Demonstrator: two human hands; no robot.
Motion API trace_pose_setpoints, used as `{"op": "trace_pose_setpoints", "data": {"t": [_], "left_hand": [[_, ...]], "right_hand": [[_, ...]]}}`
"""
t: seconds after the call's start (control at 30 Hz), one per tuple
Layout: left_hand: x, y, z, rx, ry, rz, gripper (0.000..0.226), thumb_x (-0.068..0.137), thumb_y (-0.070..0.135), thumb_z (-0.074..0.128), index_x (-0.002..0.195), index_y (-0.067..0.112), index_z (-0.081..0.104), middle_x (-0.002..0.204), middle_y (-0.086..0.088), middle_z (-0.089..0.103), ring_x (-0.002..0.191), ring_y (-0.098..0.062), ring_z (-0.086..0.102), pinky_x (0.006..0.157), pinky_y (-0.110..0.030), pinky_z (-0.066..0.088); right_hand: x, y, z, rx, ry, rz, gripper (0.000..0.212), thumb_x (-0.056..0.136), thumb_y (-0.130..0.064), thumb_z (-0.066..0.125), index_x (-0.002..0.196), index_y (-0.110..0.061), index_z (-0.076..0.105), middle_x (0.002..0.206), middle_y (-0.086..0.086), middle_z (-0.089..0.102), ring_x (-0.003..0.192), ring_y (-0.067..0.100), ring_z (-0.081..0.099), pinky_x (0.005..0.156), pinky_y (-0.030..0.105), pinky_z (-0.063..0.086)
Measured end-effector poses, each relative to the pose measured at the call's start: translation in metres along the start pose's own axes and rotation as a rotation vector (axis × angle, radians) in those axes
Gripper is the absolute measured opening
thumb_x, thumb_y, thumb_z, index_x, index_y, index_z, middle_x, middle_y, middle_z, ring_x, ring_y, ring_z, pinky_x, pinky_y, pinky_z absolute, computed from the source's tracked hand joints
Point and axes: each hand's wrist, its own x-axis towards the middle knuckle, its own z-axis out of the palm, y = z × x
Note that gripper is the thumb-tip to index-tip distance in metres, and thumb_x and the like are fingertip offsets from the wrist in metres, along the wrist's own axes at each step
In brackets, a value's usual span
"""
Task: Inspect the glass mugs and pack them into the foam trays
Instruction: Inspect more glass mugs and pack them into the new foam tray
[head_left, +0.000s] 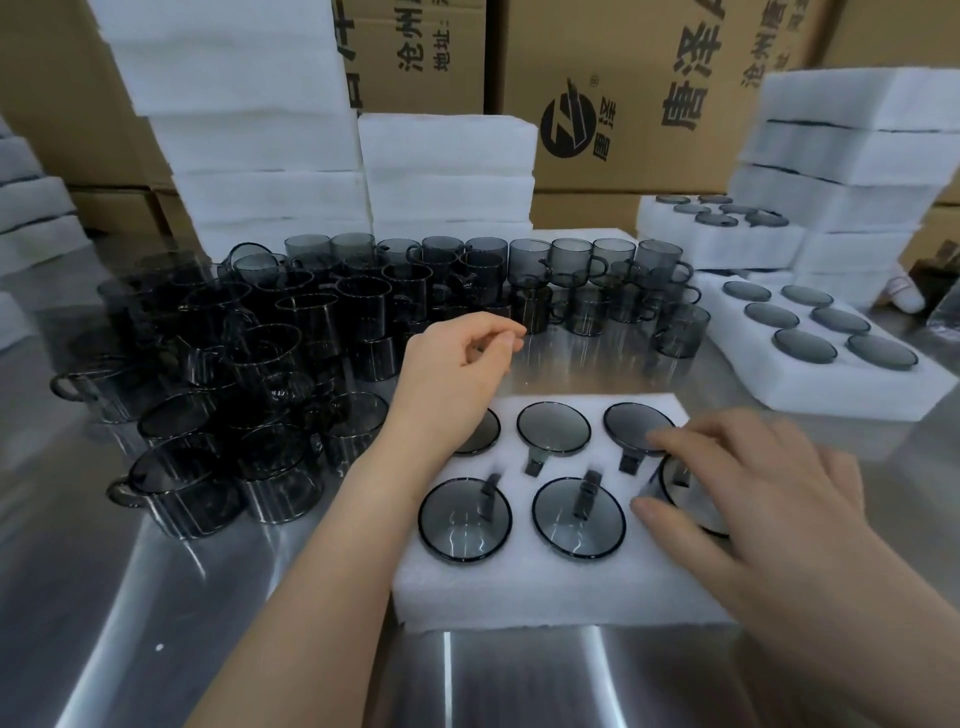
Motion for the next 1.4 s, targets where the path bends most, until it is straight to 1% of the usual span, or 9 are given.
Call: {"op": "trace_pose_setpoints", "data": {"t": [0.07, 0.13, 0.2, 0.27, 0.43, 0.53, 0.77, 1.03, 1.4], "left_hand": [[0.001, -0.001, 0.000, 0.012, -0.015, -0.007, 0.021, 0.097, 0.012, 0.055, 0.097, 0.025, 0.072, 0.092, 0.011, 0.073, 0.085, -0.018, 0.069, 0.083, -0.033, 0.055], [0.001, -0.002, 0.001, 0.034, -0.028, -0.001, 0.021, 0.096, 0.013, 0.055, 0.098, 0.023, 0.073, 0.092, 0.013, 0.073, 0.087, -0.013, 0.069, 0.086, -0.032, 0.055], [0.002, -0.004, 0.001, 0.049, -0.041, -0.001, 0.021, 0.096, 0.013, 0.056, 0.099, 0.023, 0.074, 0.091, 0.015, 0.072, 0.087, -0.011, 0.068, 0.088, -0.032, 0.054], [0.002, -0.005, 0.001, 0.050, -0.053, -0.008, 0.021, 0.096, 0.014, 0.055, 0.098, 0.024, 0.074, 0.091, 0.015, 0.072, 0.088, -0.011, 0.068, 0.090, -0.034, 0.054], [0.002, -0.005, 0.001, 0.043, -0.064, -0.021, 0.021, 0.096, 0.014, 0.055, 0.095, 0.026, 0.072, 0.090, 0.015, 0.072, 0.087, -0.011, 0.068, 0.090, -0.034, 0.054], [0.002, -0.006, 0.001, 0.040, -0.076, -0.023, 0.021, 0.096, 0.014, 0.055, 0.094, 0.028, 0.071, 0.088, 0.014, 0.072, 0.085, -0.010, 0.067, 0.090, -0.034, 0.054], [0.003, -0.008, 0.001, 0.038, -0.091, -0.022, 0.023, 0.096, 0.015, 0.056, 0.089, 0.033, 0.069, 0.084, 0.016, 0.072, 0.081, -0.004, 0.066, 0.091, -0.031, 0.053], [0.002, -0.007, 0.001, 0.036, -0.100, -0.042, 0.020, 0.096, 0.014, 0.056, 0.091, 0.027, 0.070, 0.087, 0.013, 0.073, 0.084, -0.007, 0.067, 0.090, -0.030, 0.053], [0.004, -0.008, 0.002, 0.074, -0.109, -0.043, 0.020, 0.095, 0.015, 0.057, 0.088, 0.029, 0.070, 0.088, 0.009, 0.073, 0.085, -0.011, 0.066, 0.091, -0.033, 0.052]], "right_hand": [[-0.004, -0.006, -0.002, -0.076, -0.117, -0.019, 0.077, 0.087, -0.067, 0.022, 0.128, -0.015, 0.061, 0.120, 0.002, 0.058, 0.116, 0.030, 0.057, 0.100, 0.054, 0.036], [-0.001, -0.005, -0.003, -0.110, -0.260, -0.050, 0.107, 0.076, -0.078, -0.016, 0.150, -0.017, 0.031, 0.151, -0.003, 0.034, 0.148, 0.017, 0.022, 0.118, 0.049, 0.009], [0.001, 0.001, -0.002, -0.160, -0.371, -0.044, 0.121, 0.051, -0.077, -0.042, 0.154, -0.027, -0.005, 0.161, -0.013, -0.003, 0.142, 0.000, -0.025, 0.114, 0.036, -0.021], [0.003, 0.002, -0.003, -0.209, -0.409, -0.038, 0.122, 0.047, -0.073, -0.047, 0.154, -0.028, -0.009, 0.162, -0.012, -0.005, 0.141, 0.001, -0.027, 0.111, 0.035, -0.025], [0.002, -0.010, -0.007, -0.196, -0.296, 0.021, 0.083, 0.090, -0.065, -0.005, 0.150, -0.023, 0.032, 0.145, -0.007, 0.045, 0.143, 0.015, 0.033, 0.120, 0.048, 0.004], [0.006, -0.008, -0.013, -0.304, -0.372, 0.019, 0.083, 0.077, -0.067, 0.000, 0.152, -0.036, 0.018, 0.145, -0.022, 0.035, 0.139, 0.006, 0.028, 0.119, 0.044, 0.001], [0.009, -0.007, -0.013, -0.311, -0.424, -0.006, 0.077, 0.080, -0.066, 0.004, 0.151, -0.036, 0.008, 0.147, -0.025, 0.026, 0.141, 0.000, 0.019, 0.119, 0.047, 0.003], [0.020, 0.017, -0.019, 0.008, -0.282, -0.114, 0.078, 0.065, -0.082, 0.029, 0.125, -0.041, 0.057, 0.112, -0.022, 0.056, 0.114, 0.009, 0.047, 0.107, 0.035, 0.030], [0.018, 0.018, -0.023, 0.205, -0.142, -0.056, 0.066, 0.054, -0.089, 0.049, 0.102, -0.047, 0.065, 0.092, -0.019, 0.056, 0.097, 0.002, 0.043, 0.085, 0.009, 0.031]]}}
